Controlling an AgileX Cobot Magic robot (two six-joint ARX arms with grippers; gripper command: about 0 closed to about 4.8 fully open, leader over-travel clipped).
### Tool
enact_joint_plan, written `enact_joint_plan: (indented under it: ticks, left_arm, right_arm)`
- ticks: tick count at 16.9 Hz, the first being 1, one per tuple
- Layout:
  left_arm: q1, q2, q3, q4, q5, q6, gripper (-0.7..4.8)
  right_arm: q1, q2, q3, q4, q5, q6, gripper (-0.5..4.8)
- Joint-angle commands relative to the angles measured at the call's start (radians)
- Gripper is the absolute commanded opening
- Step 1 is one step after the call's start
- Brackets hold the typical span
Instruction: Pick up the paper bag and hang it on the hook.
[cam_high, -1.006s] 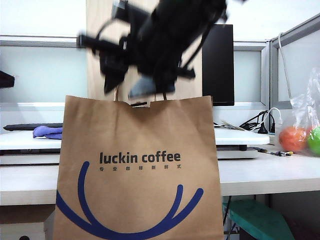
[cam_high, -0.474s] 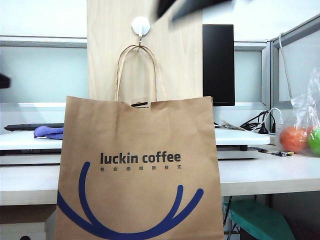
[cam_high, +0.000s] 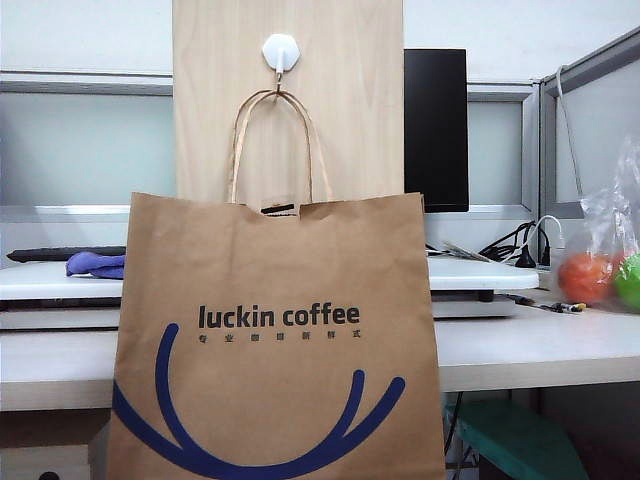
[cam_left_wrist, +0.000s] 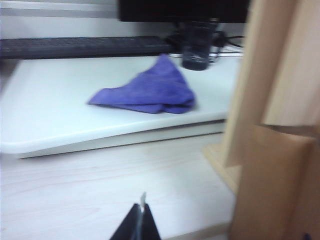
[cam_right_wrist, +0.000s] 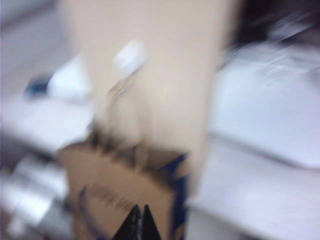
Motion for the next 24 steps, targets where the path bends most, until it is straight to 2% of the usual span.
enact_joint_plan:
  ticks: [1, 7, 12, 18, 19, 20, 22, 23, 24]
  left_arm:
    - [0.002, 0.0, 0.001, 0.012, 0.005, 0.004, -0.06]
    - [0.003, 0.0, 0.001, 0.012, 0.005, 0.004, -0.06]
    - [0.002, 0.0, 0.001, 0.012, 0.005, 0.004, -0.06]
    - [0.002, 0.0, 0.001, 0.012, 0.005, 0.004, -0.06]
    - [0.002, 0.0, 0.001, 0.012, 0.004, 0.004, -0.06]
    - [0.002, 0.0, 0.001, 0.012, 0.004, 0.004, -0.06]
    - [0.002, 0.0, 0.002, 0.012, 0.005, 0.004, -0.06]
    - [0.002, 0.0, 0.001, 0.012, 0.004, 0.004, -0.06]
    - [0.002, 0.0, 0.001, 0.012, 0.005, 0.004, -0.06]
  right_arm:
    - [0.006, -0.144, -0.048, 0.005, 0.104, -0.035, -0.08]
    - [0.006, -0.444, -0.203, 0.015, 0.143, -0.045, -0.07]
    - [0.006, -0.499, -0.353, 0.025, 0.139, -0.045, -0.05]
    - [0.006, -0.499, -0.364, -0.049, 0.139, -0.045, -0.05]
    - [-0.014, -0.505, -0.382, -0.011, 0.198, -0.106, -0.05]
    - [-0.123, -0.506, -0.439, 0.094, 0.206, -0.187, -0.05]
    - [-0.323, -0.505, -0.573, 0.317, 0.201, -0.224, -0.05]
    - [-0.433, -0.506, -0.653, 0.439, 0.157, -0.221, -0.05]
    - [-0.518, -0.506, -0.714, 0.529, 0.064, -0.222, -0.05]
